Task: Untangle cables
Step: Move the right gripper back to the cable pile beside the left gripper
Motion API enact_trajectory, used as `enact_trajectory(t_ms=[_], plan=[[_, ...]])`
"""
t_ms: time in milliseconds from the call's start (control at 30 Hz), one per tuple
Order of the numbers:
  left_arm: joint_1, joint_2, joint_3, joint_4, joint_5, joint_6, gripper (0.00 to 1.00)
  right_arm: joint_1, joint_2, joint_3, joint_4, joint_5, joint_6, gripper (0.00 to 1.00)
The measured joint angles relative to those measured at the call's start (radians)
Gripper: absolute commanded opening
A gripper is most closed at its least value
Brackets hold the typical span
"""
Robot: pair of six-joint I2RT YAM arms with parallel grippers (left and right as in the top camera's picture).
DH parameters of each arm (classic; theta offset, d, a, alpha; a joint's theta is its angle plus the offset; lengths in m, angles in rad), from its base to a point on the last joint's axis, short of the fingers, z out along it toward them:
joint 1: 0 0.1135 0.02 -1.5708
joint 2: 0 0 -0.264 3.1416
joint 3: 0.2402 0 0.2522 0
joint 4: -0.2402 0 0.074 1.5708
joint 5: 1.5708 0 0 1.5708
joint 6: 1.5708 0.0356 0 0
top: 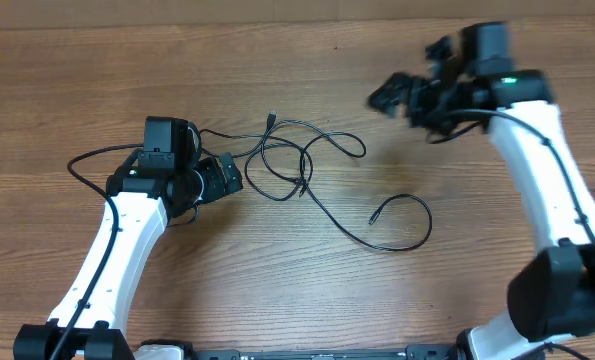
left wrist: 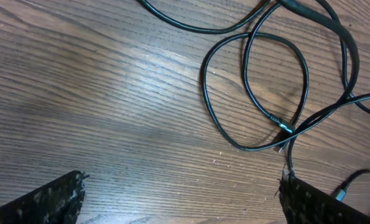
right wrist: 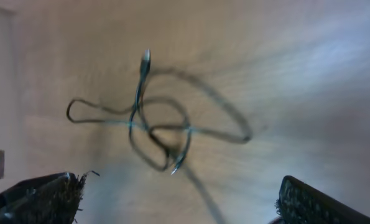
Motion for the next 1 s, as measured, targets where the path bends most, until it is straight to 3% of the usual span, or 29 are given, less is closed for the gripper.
enact_trajectory(t_ms=[200,333,500,733,867,967,1000], plan=[[0.0,0.0,0.0,0.0,0.0,0.0,0.99,0.118,0.072,-0.111,0.127,0.079,0.388,1.0],[0.0,0.0,0.0,0.0,0.0,0.0,0.99,0.172,0.093,-0.171,0.272,0.107,0.536,1.0],[0.0,0.0,0.0,0.0,0.0,0.0,0.99,0.237,0.096,-0.175,0.328,0.178,0.719,0.84],[0.0,0.0,0.0,0.0,0.0,0.0,1.0,0.28,0.098,-0.175,0.368,0.305,0.9,0.78],[0.0,0.0,0.0,0.0,0.0,0.0,1.0,0.309,0.114,-0.175,0.432,0.351,0.936,0.56],[0.0,0.0,0.0,0.0,0.0,0.0,1.0,0.346,0.142,-0.175,0.44,0.375,0.959,0.49],[0.0,0.0,0.0,0.0,0.0,0.0,0.99,0.358,0.151,-0.175,0.439,0.385,0.955,0.35]])
